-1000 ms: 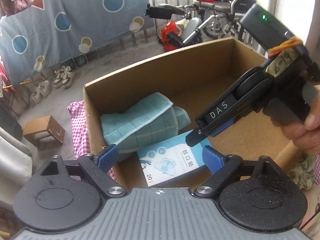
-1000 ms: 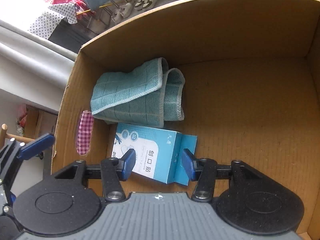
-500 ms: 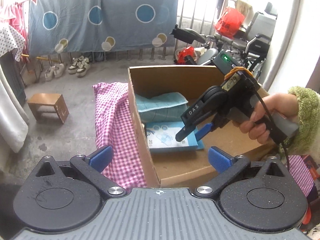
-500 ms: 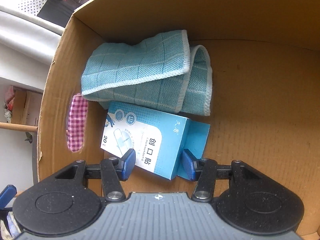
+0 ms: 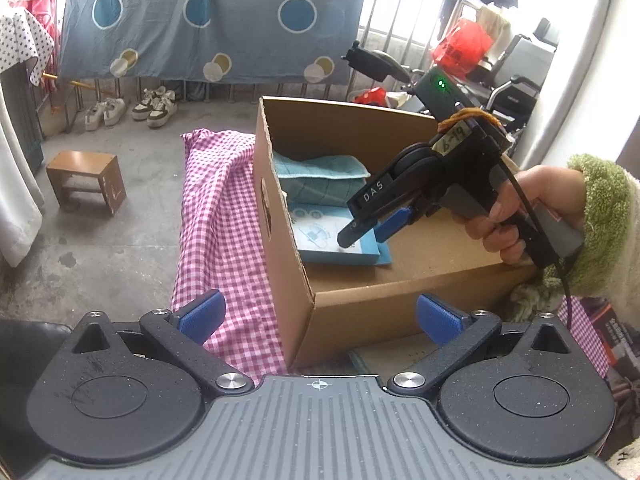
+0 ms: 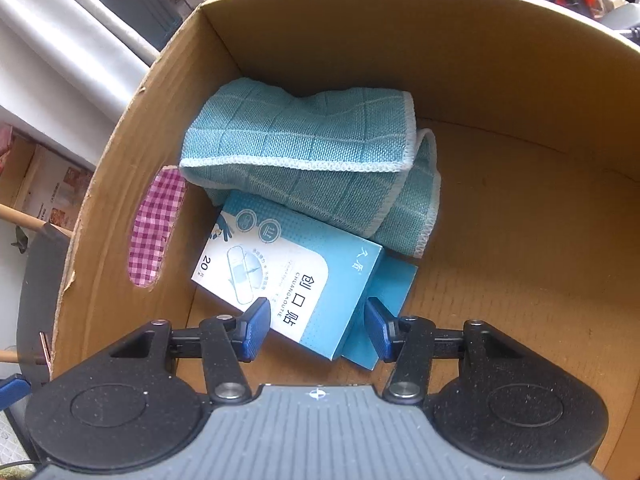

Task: Organize soft objects
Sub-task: 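Carry the bandage box into the cardboard box beside the towel, release, then grasp the white cotton-swab bag with the right gripper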

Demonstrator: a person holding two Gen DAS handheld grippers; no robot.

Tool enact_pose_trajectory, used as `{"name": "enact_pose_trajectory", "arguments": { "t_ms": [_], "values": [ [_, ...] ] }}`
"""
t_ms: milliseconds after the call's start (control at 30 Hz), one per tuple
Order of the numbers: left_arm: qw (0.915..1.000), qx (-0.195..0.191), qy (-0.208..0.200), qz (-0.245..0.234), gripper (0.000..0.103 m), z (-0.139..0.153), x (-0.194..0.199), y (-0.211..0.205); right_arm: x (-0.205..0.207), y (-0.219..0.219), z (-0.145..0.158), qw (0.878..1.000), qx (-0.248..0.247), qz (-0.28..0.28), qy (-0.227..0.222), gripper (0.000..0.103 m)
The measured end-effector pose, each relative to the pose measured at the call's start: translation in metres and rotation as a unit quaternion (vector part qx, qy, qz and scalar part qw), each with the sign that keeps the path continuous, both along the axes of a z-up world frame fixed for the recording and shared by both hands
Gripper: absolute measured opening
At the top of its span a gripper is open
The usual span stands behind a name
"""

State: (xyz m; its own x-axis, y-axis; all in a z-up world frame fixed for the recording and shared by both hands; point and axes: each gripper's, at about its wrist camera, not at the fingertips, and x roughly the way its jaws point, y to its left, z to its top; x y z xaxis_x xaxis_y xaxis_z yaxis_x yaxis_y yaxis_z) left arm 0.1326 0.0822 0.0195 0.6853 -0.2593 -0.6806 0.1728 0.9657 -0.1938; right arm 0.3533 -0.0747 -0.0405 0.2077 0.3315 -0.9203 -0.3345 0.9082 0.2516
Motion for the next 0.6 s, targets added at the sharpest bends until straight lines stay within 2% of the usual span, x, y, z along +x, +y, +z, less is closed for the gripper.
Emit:
{"name": "enact_pose_trajectory", "arguments": {
  "t_ms": [200, 333, 400, 467, 600],
  "values": [
    [0.9996, -0.016, 0.012, -0.022, 0.102, -0.004, -0.011, -0.003, -0.029, -0.044, 0.044, 0.996, 0.069, -0.032, -0.038, 0.055],
    [0.9982, -0.023, 0.022, -0.051, 0.102, -0.006, -0.020, -0.009, -0.063, -0.084, 0.079, 0.988, 0.135, -0.055, -0.059, 0.055],
    [0.9977, -0.015, 0.022, -0.062, 0.102, -0.007, -0.026, -0.015, -0.089, -0.100, 0.085, 0.982, 0.163, -0.064, -0.066, 0.056],
    [0.9969, -0.008, 0.025, -0.074, 0.102, -0.008, -0.034, -0.021, -0.114, -0.115, 0.090, 0.978, 0.183, -0.068, -0.071, 0.064],
    [0.9940, -0.006, 0.035, -0.103, 0.102, -0.014, -0.046, -0.033, -0.158, -0.130, 0.072, 0.974, 0.204, -0.075, -0.059, 0.067]
  ]
}}
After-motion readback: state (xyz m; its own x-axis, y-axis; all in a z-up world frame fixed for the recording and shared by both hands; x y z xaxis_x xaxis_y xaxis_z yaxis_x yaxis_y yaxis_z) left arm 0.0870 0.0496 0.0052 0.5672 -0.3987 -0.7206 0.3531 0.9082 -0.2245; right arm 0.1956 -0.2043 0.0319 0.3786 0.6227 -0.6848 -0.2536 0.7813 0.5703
